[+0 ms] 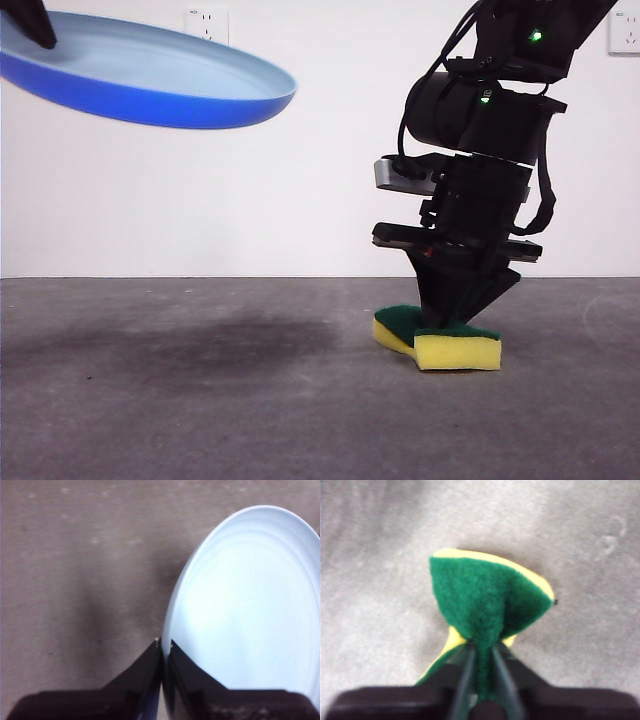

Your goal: Pick up the plate,pick up the cloth,clean the plate with the cloth

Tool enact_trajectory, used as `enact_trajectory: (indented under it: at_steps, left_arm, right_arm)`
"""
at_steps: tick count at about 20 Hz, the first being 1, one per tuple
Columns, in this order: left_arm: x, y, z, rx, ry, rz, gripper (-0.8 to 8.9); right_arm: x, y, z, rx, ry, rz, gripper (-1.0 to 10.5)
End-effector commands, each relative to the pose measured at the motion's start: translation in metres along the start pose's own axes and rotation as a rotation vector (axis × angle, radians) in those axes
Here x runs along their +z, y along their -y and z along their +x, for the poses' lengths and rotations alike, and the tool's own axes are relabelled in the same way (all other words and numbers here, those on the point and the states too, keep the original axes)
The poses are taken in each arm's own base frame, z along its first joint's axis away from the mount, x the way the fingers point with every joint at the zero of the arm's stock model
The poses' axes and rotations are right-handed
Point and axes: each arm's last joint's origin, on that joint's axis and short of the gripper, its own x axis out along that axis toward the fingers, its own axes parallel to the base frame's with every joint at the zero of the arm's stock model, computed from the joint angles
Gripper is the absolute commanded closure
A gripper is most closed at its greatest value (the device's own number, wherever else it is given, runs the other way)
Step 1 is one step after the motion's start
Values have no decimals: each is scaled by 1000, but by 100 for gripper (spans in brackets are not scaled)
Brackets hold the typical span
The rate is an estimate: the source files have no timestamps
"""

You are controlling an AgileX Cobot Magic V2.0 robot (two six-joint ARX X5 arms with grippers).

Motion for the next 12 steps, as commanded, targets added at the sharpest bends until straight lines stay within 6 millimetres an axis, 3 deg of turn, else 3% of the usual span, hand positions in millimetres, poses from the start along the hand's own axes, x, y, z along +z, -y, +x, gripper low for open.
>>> enact_trajectory:
  at_steps: [1,5,12]
  left_arm:
    - [3,-1,9,44,-15,21,821]
    - [4,-6,40,72,-113,18,821]
    - [2,2,113,39,-264,38,821]
  right_arm:
    - [-4,0,7,-2,-35,29,963]
    - [0,-12,-12,8,24,20,963]
    - [1,-47,-90,59,251,-37,963]
